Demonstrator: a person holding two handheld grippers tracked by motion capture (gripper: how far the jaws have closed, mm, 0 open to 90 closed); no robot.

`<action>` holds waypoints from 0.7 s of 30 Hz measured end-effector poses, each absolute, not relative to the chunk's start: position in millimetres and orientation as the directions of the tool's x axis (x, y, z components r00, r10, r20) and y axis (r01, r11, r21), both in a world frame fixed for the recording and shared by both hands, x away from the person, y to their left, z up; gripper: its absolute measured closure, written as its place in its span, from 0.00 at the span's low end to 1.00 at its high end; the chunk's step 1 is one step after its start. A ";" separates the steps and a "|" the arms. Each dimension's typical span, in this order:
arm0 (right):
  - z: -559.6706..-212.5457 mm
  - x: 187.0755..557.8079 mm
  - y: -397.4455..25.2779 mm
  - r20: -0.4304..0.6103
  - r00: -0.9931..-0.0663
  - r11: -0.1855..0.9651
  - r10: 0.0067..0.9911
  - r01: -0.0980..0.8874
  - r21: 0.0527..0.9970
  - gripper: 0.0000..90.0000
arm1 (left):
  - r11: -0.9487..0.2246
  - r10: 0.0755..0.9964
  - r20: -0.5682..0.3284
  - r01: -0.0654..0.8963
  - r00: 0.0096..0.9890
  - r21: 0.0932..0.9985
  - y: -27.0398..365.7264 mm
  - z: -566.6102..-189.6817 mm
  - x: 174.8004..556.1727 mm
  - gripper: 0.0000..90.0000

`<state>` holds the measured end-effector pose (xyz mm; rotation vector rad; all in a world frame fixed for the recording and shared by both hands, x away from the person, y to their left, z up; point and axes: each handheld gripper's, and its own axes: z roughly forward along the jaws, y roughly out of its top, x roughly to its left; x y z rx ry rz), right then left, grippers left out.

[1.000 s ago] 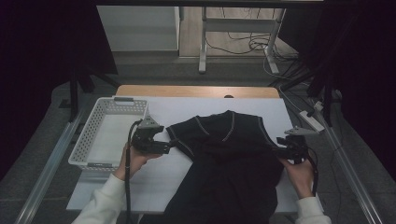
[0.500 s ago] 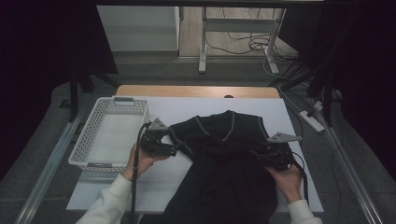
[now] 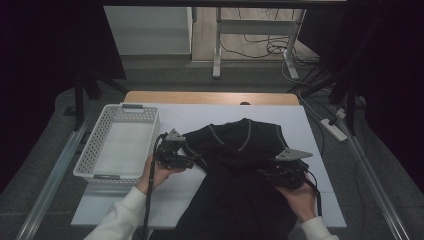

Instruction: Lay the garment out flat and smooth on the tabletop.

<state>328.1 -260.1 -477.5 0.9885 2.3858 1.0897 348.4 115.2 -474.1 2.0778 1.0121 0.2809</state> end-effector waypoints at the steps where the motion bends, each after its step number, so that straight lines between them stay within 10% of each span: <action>1: -477.5 327.3 -259.5 -0.018 -0.701 0.466 0.713 0.454 0.760 0.42 | -0.373 0.742 -0.131 0.568 0.657 0.733 113.7 -475.7 349.3 0.22; 21: -486.5 324.6 -250.4 -0.050 -0.723 0.524 0.689 0.449 0.724 0.41 | -0.432 0.769 -0.096 0.625 0.632 0.650 92.4 -513.4 375.7 0.21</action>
